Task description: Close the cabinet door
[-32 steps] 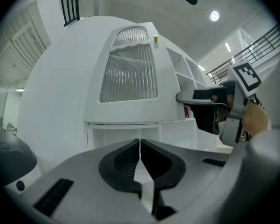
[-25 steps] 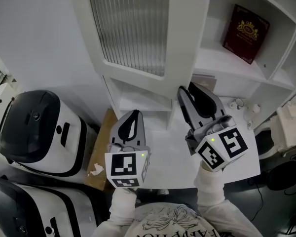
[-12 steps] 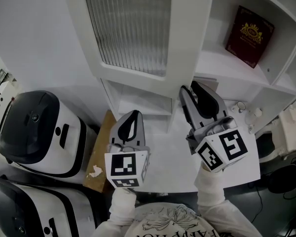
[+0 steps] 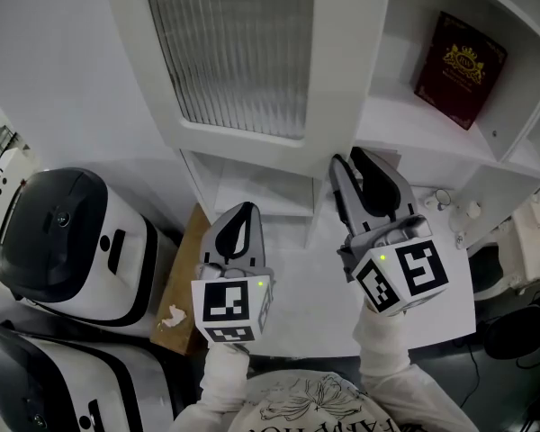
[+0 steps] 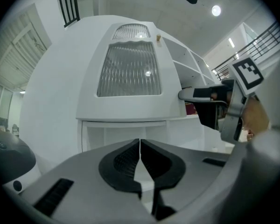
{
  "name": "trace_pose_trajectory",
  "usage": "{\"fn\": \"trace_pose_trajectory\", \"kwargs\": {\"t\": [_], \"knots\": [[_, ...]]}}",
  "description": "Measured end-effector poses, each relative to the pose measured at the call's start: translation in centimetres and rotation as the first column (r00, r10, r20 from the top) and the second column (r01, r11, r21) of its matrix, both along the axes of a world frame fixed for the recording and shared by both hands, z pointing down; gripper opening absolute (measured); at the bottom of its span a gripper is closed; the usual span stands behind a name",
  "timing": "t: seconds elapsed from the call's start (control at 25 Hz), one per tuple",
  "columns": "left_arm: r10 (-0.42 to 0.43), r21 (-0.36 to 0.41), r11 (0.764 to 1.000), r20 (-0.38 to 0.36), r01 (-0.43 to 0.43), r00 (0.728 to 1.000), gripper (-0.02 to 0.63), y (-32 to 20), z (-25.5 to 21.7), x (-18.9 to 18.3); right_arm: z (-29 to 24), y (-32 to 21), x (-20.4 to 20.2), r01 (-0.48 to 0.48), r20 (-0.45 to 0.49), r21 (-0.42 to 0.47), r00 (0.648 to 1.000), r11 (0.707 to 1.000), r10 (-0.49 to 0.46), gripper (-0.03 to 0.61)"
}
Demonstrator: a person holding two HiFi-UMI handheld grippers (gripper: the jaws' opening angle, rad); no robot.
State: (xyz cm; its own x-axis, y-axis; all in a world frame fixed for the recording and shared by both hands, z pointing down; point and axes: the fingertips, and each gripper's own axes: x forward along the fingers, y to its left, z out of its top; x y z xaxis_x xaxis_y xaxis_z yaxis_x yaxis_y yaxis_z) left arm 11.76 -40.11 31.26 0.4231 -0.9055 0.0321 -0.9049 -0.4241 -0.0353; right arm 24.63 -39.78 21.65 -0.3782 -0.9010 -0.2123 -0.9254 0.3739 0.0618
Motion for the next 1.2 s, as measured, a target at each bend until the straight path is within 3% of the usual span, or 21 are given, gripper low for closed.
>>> {"fn": "trace_pose_trajectory", "kwargs": {"t": [1.2], "knots": [[-0.042,-0.014,0.999,0.010,0.042,0.999,0.008,-3.3,0.6,0.3,0.1,-4.3,1.5,-0.019,0.027,-0.001,0.999,1.000,0.019,0.089]]}}
